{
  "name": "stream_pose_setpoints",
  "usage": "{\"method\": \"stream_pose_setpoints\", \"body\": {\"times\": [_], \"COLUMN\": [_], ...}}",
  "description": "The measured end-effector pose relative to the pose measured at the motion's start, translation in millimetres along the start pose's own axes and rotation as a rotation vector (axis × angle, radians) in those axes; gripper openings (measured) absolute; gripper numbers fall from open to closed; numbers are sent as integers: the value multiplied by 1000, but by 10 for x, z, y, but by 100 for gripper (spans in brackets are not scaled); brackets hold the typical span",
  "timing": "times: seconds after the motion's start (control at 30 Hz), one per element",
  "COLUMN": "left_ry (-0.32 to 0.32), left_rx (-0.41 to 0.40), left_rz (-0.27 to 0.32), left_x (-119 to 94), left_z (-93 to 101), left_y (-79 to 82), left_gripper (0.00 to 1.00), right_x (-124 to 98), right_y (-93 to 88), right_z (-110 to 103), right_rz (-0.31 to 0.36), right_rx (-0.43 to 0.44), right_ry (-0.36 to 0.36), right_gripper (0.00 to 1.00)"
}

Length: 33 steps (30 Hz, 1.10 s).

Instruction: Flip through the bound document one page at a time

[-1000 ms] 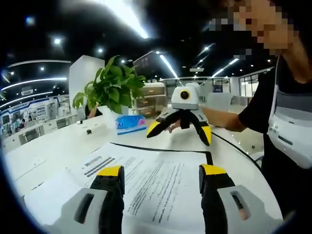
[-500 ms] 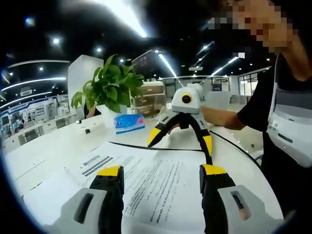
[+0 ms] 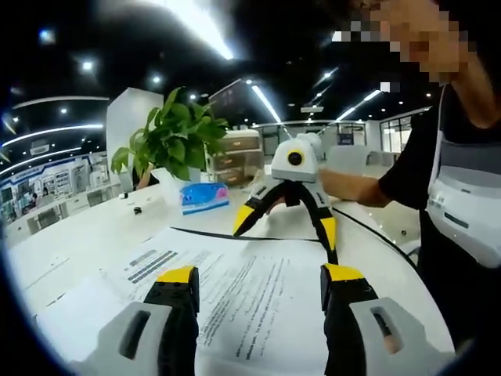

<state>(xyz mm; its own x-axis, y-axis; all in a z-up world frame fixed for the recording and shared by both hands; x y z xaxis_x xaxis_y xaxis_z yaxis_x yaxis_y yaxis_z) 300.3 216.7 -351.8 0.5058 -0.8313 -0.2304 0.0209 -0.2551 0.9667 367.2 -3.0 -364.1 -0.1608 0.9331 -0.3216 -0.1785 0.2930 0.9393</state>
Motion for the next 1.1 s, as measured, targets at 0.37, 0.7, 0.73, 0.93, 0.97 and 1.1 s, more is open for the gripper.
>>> {"method": "stream_pose_setpoints", "body": {"times": [0.37,0.7,0.73,0.93,0.97,1.1], "left_ry": [-5,-11,-11,-24,-26,-36], "left_rx": [7,9,9,12,13,31], "left_rz": [-9,-9,-9,-3,-2,-17], "left_x": [20,27,28,32,33,65], "left_z": [51,60,61,67,66,90], "left_y": [-24,-31,-31,-20,-17,-32], "left_gripper": [63,63,63,64,64,64], "right_x": [-2,-11,-8,-2,-1,-1], "right_y": [11,28,26,35,37,41], "right_z": [-10,2,2,9,11,28], "right_rz": [19,43,43,48,48,51], "right_rx": [9,22,21,14,10,-2], "right_ry": [10,15,13,0,-4,-18], "right_gripper": [72,67,66,61,61,57]}}
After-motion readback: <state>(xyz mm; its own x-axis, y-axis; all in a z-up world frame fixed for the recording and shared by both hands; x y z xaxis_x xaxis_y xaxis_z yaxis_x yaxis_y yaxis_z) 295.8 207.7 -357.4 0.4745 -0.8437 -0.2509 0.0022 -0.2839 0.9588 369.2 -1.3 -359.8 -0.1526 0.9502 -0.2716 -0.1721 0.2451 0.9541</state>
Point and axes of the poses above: the point that each gripper's makers call its tool centre point, and the gripper's own axes: x roughly forward along the fingers, z roughly to its right, y roughly out of its top, the point moved 9 cm from there along -x, roughly backward along the fingers, and after that the axes turned 3 degrees about x, right-handed, at the moved point
